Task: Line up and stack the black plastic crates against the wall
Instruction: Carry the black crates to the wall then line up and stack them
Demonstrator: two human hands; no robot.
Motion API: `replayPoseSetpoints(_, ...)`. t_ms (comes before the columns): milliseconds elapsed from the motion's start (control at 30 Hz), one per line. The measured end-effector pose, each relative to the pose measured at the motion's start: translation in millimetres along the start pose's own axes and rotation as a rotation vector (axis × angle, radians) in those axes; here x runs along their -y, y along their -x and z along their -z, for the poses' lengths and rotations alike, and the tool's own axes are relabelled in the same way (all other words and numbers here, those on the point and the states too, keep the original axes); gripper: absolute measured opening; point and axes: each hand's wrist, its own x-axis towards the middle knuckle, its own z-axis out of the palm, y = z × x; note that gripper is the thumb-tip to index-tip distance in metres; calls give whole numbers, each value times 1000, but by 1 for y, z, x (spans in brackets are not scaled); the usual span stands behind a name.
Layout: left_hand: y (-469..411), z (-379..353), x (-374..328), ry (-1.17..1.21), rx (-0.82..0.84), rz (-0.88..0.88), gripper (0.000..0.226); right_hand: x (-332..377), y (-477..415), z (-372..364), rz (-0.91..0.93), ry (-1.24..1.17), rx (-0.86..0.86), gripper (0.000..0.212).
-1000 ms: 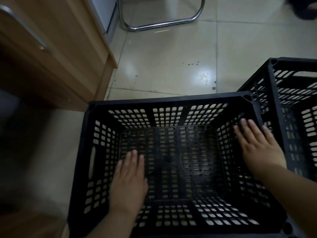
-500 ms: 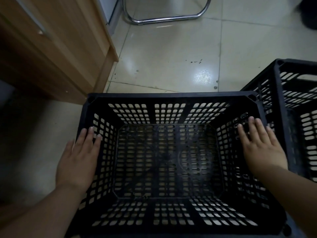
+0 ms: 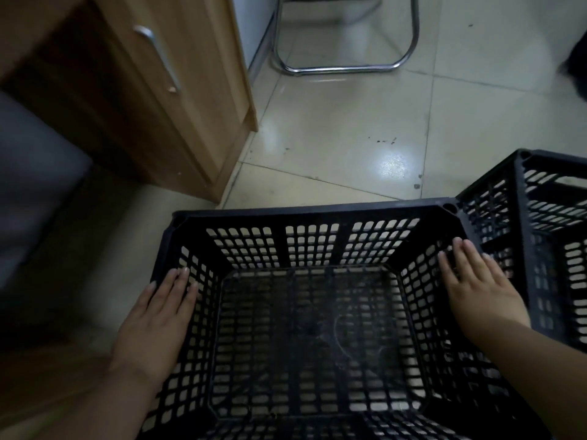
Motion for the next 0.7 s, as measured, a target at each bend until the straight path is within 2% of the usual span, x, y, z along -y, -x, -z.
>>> replayPoseSetpoints(67,27,11,-1,68,47,17,89,5,12,11,32,29,3,69)
replayPoseSetpoints(100,42,15,-2,61,79,8,81,7,18,16,46,37,-1,69)
replayPoseSetpoints(133,56,24,-7,43,182,48,74,8,25,20,60,42,-7,69)
replayPoseSetpoints(167,73,27,-10,77,203,100,72,9,34,24,73,51,-16,69)
replayPoseSetpoints(233,107,27,-14,47,25,134,81,10,53,28,102,78,-45,71)
replayPoseSetpoints(333,163,30,-28,83,-64,241,83,6,90,31,142,115,-86,73)
replayPoseSetpoints(533,281,62,-76,152,-33,425,86,0,166,44,230,186,-179,71)
replayPoseSetpoints(700,387,66,-101,228,-85,565,82,23,231,63,366,273,-268,69)
